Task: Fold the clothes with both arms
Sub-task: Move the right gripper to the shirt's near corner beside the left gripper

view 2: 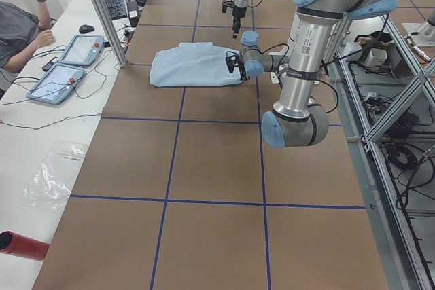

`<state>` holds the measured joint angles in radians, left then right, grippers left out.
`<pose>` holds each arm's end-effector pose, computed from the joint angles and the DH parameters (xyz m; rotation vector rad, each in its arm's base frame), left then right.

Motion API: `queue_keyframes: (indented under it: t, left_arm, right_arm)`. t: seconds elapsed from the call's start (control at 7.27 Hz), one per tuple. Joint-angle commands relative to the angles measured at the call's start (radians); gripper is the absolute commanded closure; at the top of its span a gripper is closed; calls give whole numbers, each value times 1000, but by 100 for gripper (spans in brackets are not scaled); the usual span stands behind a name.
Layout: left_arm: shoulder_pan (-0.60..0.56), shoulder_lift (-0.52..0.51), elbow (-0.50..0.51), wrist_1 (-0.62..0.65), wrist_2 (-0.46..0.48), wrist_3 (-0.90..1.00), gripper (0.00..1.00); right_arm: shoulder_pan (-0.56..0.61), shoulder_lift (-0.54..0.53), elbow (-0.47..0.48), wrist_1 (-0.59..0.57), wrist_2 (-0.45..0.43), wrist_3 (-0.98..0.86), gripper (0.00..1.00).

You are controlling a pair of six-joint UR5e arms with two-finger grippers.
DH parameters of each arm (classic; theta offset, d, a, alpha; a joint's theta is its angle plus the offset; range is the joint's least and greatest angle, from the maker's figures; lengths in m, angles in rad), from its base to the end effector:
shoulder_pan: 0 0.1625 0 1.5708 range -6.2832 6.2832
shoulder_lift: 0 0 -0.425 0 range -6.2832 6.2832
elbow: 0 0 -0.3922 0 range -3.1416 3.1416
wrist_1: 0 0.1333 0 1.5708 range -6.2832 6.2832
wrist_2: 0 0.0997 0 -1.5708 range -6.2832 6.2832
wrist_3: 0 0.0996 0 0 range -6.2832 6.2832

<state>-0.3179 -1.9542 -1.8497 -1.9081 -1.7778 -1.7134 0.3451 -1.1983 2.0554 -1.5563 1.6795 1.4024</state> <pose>0.5386 -0.2960 0.2843 -0.1020 1.0129 -0.3168 -0.4774 -0.3018 0.2493 0.1228 -0.8685 0.1179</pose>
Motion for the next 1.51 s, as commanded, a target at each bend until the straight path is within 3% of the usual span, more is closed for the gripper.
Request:
queue_keyframes:
  t: [0.0, 0.55, 1.38]
  left_arm:
    - [-7, 0, 0, 0, 0, 0, 100]
    - [-9, -5, 0, 0, 1, 2, 100]
    - [-9, -8, -2, 0, 3, 2, 100]
  right_arm:
    - [-90, 51, -53, -5, -76, 298, 0]
    - [-95, 123, -194, -2, -83, 574, 0]
    - [-109, 129, -265, -15, -80, 595, 0]
